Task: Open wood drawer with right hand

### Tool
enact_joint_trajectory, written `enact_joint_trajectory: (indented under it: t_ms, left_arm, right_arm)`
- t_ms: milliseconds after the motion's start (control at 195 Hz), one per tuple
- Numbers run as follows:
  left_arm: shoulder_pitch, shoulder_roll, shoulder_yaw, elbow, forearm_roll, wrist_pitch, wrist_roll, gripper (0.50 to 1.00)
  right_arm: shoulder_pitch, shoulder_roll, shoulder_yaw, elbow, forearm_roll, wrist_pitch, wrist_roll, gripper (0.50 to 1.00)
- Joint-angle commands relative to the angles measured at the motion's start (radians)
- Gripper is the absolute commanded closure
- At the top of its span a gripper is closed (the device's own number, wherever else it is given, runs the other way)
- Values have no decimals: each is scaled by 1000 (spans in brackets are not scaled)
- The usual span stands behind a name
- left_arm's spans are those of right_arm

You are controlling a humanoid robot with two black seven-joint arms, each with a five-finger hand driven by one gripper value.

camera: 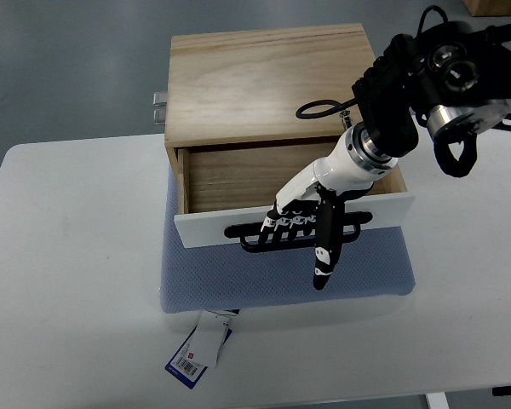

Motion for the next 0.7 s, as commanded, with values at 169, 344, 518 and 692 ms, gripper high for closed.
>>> enact_joint_trajectory:
  t_ms: [169, 344, 518, 692]
  left_arm:
    - [0, 0, 2, -2, 0, 0, 0, 500]
    - [0, 0, 0, -2, 0, 0, 0, 500]
    - [0, 0, 2, -3, 0, 0, 2, 500]
    - [-2, 0, 2, -5, 1, 0, 2, 500]
  right_arm:
    - [32, -14, 47, 12, 60, 6, 0, 558]
    - [34, -41, 116, -2, 61, 5, 0, 558]
    - [23, -121, 299, -172, 47, 0, 0, 556]
    - [-112, -132, 533, -465, 44, -6, 0, 556]
